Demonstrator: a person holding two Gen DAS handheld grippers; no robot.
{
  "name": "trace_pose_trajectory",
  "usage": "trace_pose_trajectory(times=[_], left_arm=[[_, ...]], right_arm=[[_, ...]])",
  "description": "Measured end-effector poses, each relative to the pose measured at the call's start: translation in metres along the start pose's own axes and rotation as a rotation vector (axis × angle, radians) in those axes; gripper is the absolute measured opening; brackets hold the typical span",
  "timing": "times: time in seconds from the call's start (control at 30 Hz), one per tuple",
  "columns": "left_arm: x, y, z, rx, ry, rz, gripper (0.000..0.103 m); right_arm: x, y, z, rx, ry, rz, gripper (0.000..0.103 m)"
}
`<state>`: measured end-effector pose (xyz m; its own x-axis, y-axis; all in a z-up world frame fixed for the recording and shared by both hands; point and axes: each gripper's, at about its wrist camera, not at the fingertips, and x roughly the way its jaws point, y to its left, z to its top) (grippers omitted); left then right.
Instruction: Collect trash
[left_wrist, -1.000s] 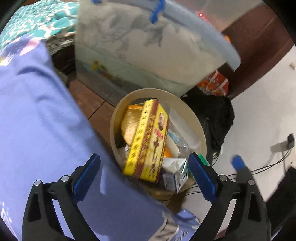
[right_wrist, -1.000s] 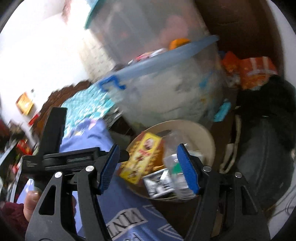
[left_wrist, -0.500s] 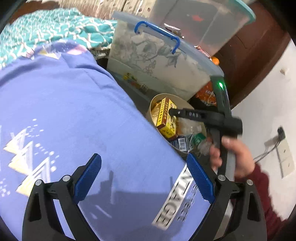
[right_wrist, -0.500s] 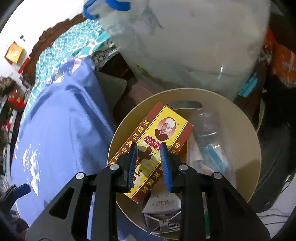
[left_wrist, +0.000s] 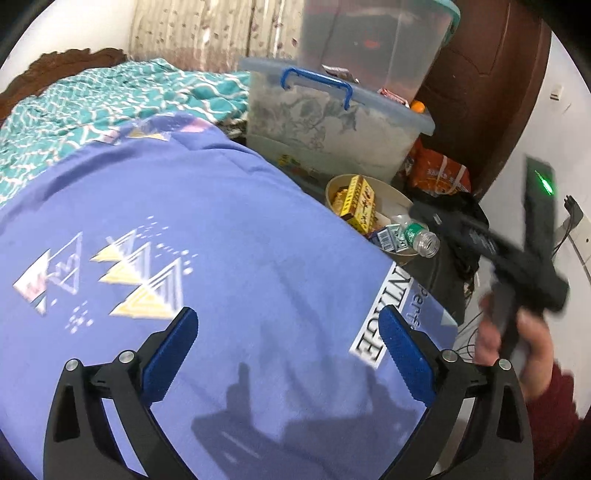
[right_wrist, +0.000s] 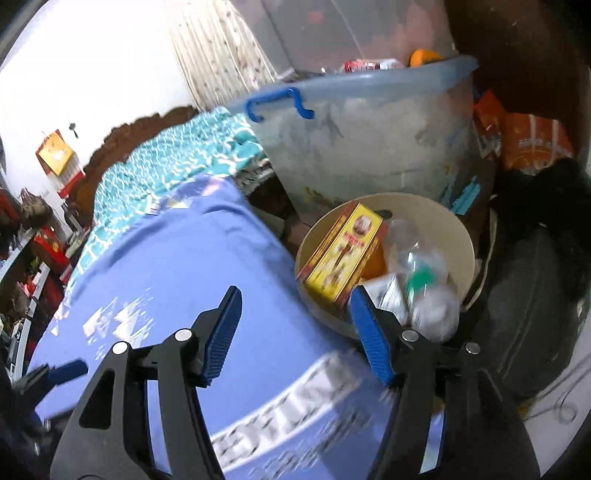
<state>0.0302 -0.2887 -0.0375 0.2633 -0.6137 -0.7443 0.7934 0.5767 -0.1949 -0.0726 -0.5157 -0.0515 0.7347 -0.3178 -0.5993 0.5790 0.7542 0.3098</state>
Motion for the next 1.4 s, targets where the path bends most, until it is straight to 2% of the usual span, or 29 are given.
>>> trace_pose_trajectory(times=[0.1, 0.27, 0.43, 0.53, 0.7, 0.9, 1.4], left_arm=[[-0.015, 0.007, -0.011, -0.017, -0.022, 0.037, 0.094], [-0.032, 0.014, -0.027, -0.030, -0.046, 0.111, 0.094], [-0.046, 0.015, -0.046, -0.025, -0.070, 0.176, 0.094], [-0.056, 0.015, -0.053, -0.012, -0.085, 0.221, 0.094], [-0.077, 0.016, -0.058, -0.001, -0.138, 0.278, 0.094], [-0.091, 0.025, -0.057, -0.022, -0.176, 0.297, 0.094], [-0.103, 0.030, -0.052, -0.031, -0.235, 0.385, 0.094]], right_arm=[[-0.023, 0.013, -0.027, 0.026, -0.050, -0.008, 0.075], [-0.053, 0.035, -0.061, 0.048, -0.092, 0.008, 0.080], [-0.071, 0.041, -0.079, 0.067, -0.113, 0.004, 0.085], [-0.076, 0.042, -0.081, 0.096, -0.123, 0.003, 0.086], [-0.081, 0.056, -0.085, 0.093, -0.140, -0.013, 0.095], [-0.084, 0.066, -0.089, 0.091, -0.135, -0.016, 0.099], [-0.091, 0.074, -0.086, 0.088, -0.146, -0.006, 0.099]])
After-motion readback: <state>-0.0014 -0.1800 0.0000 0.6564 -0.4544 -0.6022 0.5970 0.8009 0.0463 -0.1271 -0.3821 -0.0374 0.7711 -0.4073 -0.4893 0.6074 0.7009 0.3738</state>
